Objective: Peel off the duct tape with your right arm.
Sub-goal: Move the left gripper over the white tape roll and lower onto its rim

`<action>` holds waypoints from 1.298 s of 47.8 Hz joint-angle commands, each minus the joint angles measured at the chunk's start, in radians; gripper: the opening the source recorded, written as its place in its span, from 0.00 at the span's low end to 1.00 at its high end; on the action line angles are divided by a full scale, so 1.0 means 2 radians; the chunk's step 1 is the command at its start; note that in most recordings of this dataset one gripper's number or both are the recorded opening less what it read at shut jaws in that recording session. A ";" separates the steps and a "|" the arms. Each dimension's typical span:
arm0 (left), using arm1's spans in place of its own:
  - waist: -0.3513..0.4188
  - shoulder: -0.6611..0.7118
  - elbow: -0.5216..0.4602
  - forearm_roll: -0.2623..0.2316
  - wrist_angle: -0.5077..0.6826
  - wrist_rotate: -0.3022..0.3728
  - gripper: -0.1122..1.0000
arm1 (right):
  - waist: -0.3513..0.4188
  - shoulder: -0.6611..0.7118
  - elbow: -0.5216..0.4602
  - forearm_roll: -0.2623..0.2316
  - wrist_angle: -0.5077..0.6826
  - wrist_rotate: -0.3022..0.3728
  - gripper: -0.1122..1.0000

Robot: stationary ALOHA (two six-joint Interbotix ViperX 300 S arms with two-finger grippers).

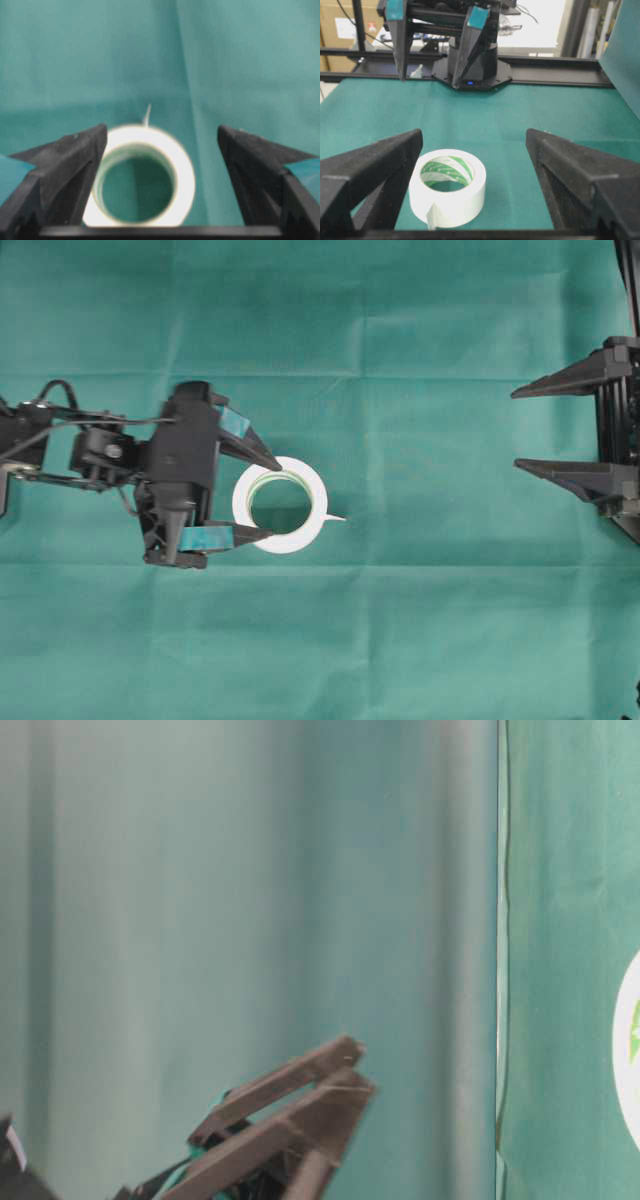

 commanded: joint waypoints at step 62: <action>-0.015 0.132 -0.084 -0.002 0.117 0.002 0.95 | -0.001 0.002 0.005 -0.001 -0.004 0.002 0.80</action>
